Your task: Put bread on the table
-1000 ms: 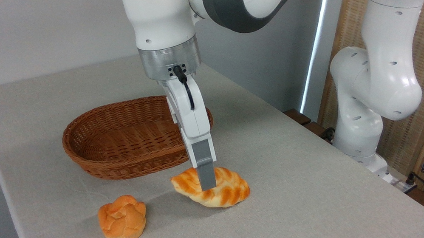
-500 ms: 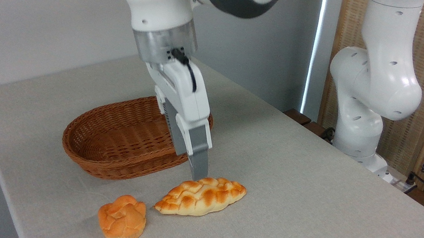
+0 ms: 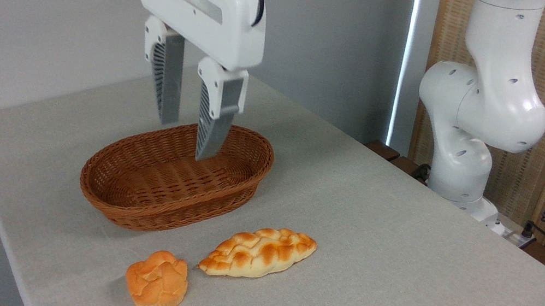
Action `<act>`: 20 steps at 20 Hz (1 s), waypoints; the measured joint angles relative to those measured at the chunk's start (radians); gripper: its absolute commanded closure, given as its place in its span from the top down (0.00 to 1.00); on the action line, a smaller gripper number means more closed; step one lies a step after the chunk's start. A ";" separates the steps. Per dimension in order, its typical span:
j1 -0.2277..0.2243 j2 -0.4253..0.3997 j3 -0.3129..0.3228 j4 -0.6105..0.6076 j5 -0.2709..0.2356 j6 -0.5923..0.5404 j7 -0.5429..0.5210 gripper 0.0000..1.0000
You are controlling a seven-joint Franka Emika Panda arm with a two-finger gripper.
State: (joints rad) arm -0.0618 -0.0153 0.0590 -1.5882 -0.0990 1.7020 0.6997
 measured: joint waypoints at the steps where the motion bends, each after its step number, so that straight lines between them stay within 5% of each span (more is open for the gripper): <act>1: 0.000 0.001 -0.015 0.003 0.000 -0.011 -0.015 1.00; 11: 0.003 0.015 -0.037 0.003 0.002 -0.113 -0.030 1.00; 20: 0.003 0.035 -0.052 0.022 0.065 -0.134 -0.030 1.00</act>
State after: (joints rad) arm -0.0586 0.0194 0.0067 -1.5660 -0.0340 1.5682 0.6695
